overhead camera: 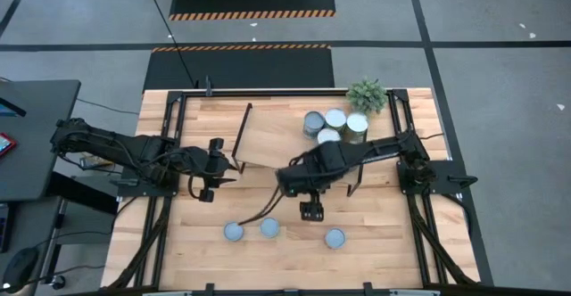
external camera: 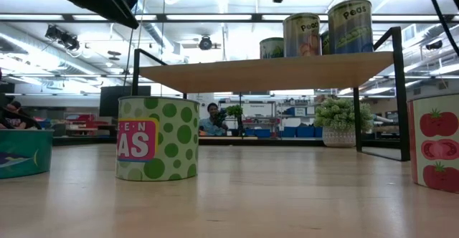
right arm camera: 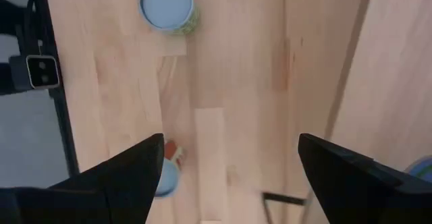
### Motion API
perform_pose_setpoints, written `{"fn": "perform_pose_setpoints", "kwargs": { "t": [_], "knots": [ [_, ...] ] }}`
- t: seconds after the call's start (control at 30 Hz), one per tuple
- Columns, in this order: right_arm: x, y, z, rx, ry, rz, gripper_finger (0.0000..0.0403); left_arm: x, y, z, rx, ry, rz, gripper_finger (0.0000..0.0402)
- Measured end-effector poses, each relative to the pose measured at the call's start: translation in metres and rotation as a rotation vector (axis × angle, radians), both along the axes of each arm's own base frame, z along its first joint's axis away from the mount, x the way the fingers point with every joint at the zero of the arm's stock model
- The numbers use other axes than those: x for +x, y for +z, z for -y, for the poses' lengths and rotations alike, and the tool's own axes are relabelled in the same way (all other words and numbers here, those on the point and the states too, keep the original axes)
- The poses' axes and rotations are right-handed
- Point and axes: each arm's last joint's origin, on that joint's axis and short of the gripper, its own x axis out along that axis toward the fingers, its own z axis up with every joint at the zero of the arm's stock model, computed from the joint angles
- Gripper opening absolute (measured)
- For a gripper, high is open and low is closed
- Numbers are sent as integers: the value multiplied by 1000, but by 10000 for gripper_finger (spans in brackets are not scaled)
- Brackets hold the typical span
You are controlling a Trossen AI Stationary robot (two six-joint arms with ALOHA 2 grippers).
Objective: Pick and place cans onto a shelf
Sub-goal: Adjust the canned goods on the shelf
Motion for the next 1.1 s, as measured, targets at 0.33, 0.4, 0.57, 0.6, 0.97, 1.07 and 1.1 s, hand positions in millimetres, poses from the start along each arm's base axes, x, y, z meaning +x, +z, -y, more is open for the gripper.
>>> {"fn": "perform_pose_setpoints", "kwargs": {
  "t": [0.33, 0.4, 0.57, 0.6, 0.97, 1.07, 1.1],
  "knots": [
    [-48, 14, -4, -98, -78, 10, 348, 1, 1, 0, -175, 142, 19, 148],
    [-63, 20, 1, -116, -92, 21, 348, 1, 1, 0, -237, 189, 26, 148],
    [-92, 26, 9, -117, -108, 40, 348, 4, 4, 1, -439, 333, 65, 148],
    [-95, 26, 9, -114, -104, 44, 348, 4, 5, 1, -471, 350, 76, 148],
    [-115, -12, 8, -224, -39, -104, 348, 6, 7, 2, -653, 464, 110, 148],
    [-118, -15, 14, -229, -55, -105, 348, 6, 7, 2, -672, 477, 110, 148],
    [-118, -16, 16, -229, -62, -104, 348, 6, 7, 2, -674, 478, 109, 148]
  ]
}}
